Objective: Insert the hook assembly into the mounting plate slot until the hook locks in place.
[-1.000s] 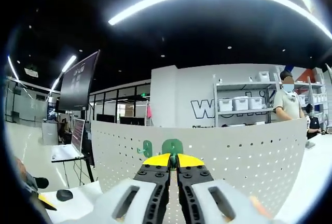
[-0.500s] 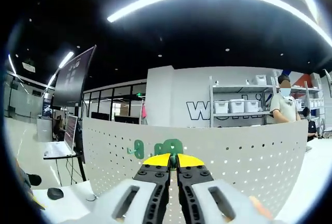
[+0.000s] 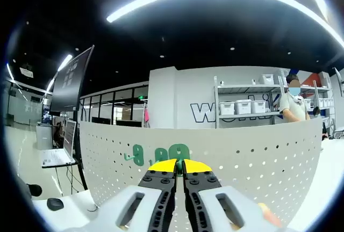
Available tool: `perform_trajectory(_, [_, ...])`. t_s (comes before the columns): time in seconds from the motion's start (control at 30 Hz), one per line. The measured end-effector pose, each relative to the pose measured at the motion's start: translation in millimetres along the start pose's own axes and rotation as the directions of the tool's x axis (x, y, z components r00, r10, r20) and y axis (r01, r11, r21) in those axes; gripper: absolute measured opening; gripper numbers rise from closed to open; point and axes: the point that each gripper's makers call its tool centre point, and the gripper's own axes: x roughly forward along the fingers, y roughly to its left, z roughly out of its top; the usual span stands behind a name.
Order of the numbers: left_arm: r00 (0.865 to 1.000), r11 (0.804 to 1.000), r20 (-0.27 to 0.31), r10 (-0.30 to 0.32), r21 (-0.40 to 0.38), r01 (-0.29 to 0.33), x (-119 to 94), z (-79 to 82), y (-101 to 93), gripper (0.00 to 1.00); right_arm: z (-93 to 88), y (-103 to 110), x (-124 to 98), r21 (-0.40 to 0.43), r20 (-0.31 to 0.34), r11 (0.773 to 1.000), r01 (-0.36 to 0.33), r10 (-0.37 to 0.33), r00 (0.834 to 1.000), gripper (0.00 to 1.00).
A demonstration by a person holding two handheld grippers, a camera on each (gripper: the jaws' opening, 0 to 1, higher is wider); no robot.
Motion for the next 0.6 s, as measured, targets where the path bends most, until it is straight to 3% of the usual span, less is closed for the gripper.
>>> perform_trajectory(0.6, [1.000, 1.000, -0.016, -0.004, 0.016, 0.004, 3.2, -3.6, 3.3, 0.55, -14.7, -9.2, 25.1, 0.030, -0.018, 0.999, 0.030, -0.029, 0.999, 0.01])
